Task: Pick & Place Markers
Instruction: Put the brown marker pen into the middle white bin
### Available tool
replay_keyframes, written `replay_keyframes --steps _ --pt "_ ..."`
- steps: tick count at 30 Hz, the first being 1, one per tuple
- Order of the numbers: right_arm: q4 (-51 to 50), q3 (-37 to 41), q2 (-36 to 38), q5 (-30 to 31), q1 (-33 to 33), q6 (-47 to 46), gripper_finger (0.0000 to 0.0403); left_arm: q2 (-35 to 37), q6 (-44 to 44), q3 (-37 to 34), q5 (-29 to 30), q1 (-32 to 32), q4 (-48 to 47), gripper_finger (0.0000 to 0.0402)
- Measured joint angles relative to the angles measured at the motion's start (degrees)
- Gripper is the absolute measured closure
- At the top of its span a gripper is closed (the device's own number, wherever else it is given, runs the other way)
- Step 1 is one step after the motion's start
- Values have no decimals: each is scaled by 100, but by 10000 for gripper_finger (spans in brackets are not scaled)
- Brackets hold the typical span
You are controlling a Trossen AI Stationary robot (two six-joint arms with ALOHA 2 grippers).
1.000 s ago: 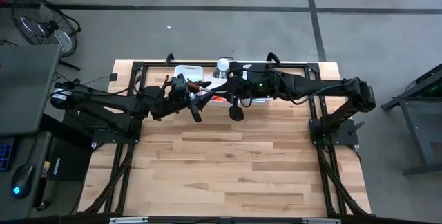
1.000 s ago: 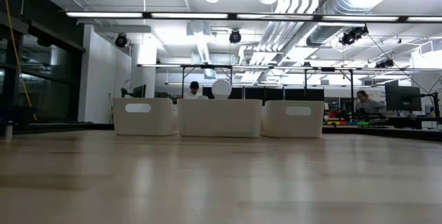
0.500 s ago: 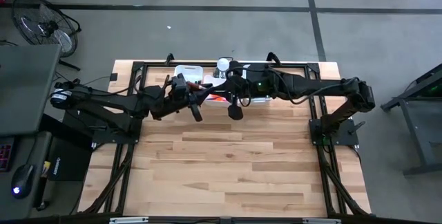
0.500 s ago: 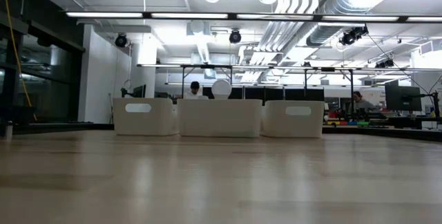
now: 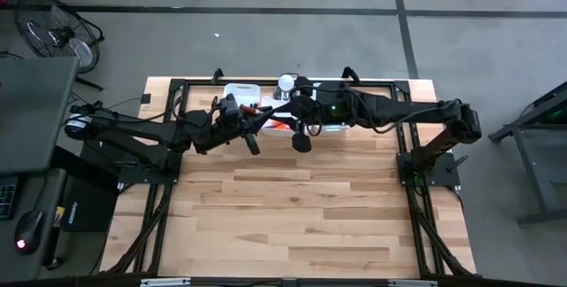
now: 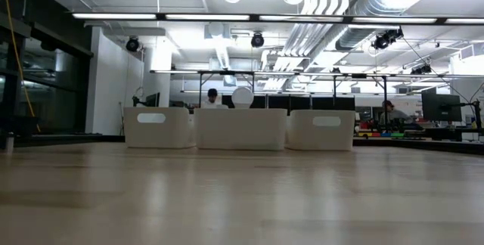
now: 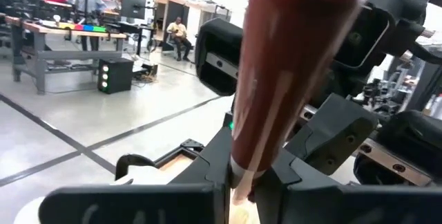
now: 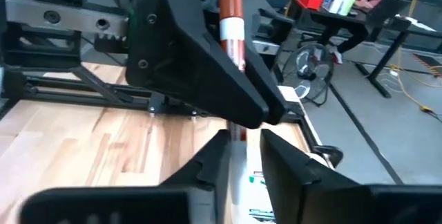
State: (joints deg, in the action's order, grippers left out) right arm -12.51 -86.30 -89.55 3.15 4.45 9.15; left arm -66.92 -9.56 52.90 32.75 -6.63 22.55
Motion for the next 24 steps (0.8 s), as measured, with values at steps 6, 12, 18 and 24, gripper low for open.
replay_keyframes --steps 6,12,18,24 --pt "-196 0 168 107 11 -13 282 0 -2 0 182 -2 -7 374" --pt "-1203 0 665 900 11 -37 250 0 -45 0 892 12 -134 374" --pt "-2582 0 1264 1681 11 -436 236 4 -1219 0 1018 646 -1377 374" --pt "-3834 0 1813 1899 8 -1123 242 4 -2616 0 356 1709 -3020 374"
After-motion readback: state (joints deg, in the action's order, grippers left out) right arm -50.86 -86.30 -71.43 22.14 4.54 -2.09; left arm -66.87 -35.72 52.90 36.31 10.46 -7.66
